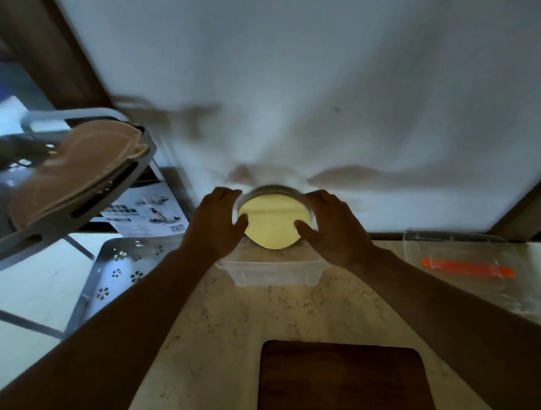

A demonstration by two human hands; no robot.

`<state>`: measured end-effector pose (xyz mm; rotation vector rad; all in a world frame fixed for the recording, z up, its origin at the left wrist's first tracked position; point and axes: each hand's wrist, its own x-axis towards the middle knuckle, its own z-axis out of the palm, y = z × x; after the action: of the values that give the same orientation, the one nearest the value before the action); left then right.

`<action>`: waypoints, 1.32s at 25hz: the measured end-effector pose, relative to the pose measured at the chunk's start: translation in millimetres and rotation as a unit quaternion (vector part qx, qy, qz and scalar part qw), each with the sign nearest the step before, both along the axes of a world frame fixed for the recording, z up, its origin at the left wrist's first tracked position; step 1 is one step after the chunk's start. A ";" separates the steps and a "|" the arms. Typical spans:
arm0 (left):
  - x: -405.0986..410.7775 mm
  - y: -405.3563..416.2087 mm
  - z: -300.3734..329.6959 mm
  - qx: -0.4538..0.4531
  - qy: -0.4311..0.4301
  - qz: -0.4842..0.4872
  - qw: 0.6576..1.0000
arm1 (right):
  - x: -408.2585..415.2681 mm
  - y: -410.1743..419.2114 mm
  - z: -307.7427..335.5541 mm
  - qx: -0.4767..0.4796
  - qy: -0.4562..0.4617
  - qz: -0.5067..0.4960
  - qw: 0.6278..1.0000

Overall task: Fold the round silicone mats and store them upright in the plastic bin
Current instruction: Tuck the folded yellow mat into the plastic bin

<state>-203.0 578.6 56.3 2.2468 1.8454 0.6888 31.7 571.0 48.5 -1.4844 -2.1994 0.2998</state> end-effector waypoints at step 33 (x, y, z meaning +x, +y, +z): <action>-122.5 -244.7 245.1 0.088 0.185 0.069 0.976 | -173.7 -167.3 222.3 -0.154 0.058 0.035 0.986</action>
<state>-325.5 333.9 301.4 2.5179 2.2058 0.4971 -142.0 403.6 270.7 -1.5032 -2.1874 0.7589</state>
